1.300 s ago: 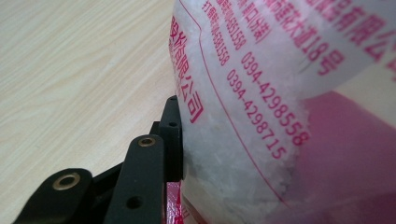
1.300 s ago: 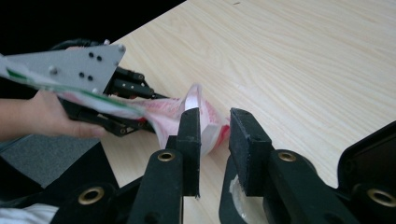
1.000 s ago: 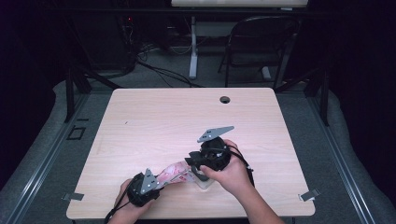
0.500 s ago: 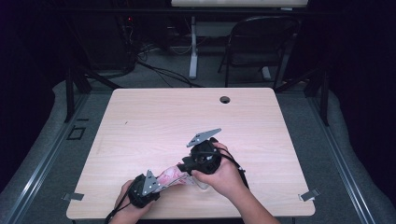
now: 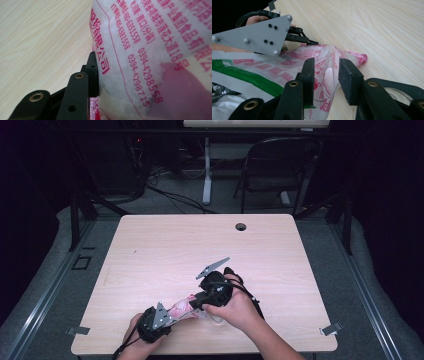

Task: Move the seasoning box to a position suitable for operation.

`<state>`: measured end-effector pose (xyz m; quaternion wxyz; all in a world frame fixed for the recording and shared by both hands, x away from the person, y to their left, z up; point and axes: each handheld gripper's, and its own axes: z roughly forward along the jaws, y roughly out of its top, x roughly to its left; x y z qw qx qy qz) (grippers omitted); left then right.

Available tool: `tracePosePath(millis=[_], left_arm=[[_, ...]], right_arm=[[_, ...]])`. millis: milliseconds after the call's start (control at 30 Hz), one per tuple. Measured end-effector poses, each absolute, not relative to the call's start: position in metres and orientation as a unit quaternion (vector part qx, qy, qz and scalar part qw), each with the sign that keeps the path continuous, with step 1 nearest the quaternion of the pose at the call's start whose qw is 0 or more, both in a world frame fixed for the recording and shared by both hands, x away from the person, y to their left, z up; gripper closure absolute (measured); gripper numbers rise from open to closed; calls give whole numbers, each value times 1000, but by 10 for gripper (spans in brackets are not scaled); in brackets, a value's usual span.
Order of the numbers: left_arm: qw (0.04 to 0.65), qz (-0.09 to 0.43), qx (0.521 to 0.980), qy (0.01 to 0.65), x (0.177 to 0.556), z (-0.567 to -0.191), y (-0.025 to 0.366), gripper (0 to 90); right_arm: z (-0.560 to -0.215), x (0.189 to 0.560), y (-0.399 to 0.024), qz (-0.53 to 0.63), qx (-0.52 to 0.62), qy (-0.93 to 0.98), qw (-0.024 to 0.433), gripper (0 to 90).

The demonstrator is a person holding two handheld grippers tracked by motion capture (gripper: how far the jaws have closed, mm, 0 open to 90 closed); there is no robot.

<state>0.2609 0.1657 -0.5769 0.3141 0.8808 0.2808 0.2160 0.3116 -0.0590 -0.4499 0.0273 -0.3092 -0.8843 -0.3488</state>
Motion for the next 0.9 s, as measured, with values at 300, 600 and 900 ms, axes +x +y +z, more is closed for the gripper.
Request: tracePosePath(millis=[300, 600, 900], left_arm=[[310, 220, 881, 280, 260, -578, 165, 660], [306, 222, 883, 279, 260, -578, 164, 662], [307, 221, 882, 282, 260, -579, 163, 662]], right_arm=[[-454, 312, -57, -322, -326, -887, 51, 695], [-459, 311, -53, -299, -323, -895, 68, 833], [-460, 310, -52, -295, -312, -901, 59, 900]])
